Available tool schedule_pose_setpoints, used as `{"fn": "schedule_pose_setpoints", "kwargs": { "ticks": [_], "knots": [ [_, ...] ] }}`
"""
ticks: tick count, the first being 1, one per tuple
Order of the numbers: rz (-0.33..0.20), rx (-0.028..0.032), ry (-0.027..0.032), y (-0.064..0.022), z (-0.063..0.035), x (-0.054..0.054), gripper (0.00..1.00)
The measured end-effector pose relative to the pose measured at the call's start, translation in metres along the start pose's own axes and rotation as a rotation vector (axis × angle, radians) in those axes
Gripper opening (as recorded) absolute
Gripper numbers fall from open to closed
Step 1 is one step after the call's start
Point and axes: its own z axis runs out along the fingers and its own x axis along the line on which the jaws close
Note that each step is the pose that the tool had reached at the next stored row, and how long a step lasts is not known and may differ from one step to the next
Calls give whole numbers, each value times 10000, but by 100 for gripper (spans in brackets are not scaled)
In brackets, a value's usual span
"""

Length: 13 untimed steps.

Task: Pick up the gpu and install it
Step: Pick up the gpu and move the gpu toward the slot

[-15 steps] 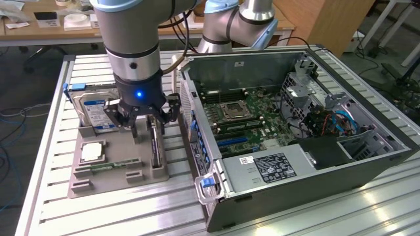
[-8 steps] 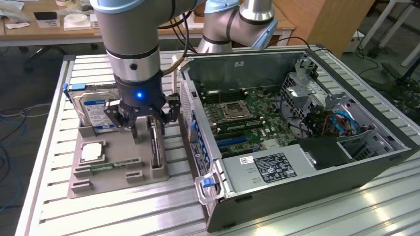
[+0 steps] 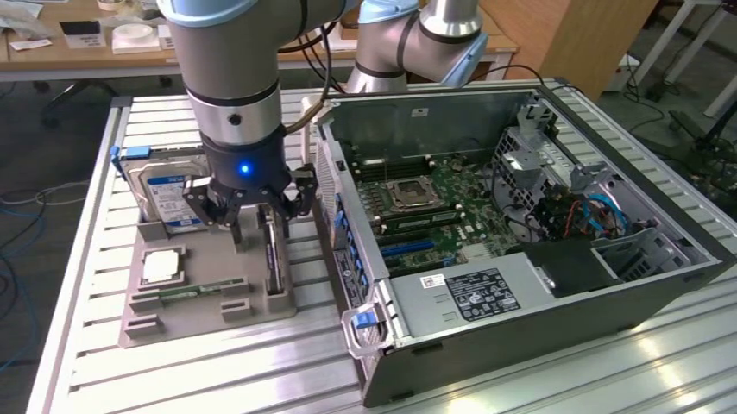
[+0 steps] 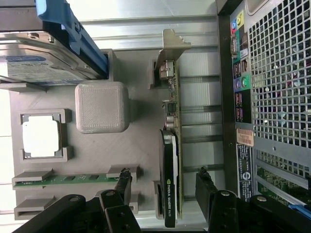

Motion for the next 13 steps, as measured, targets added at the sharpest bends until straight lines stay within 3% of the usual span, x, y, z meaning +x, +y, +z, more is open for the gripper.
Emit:
{"fn": "schedule_pose_setpoints", "kwargs": {
  "ticks": [13],
  "knots": [
    [-1, 13, 6, -10, 199, 4, 65]
  ]
}}
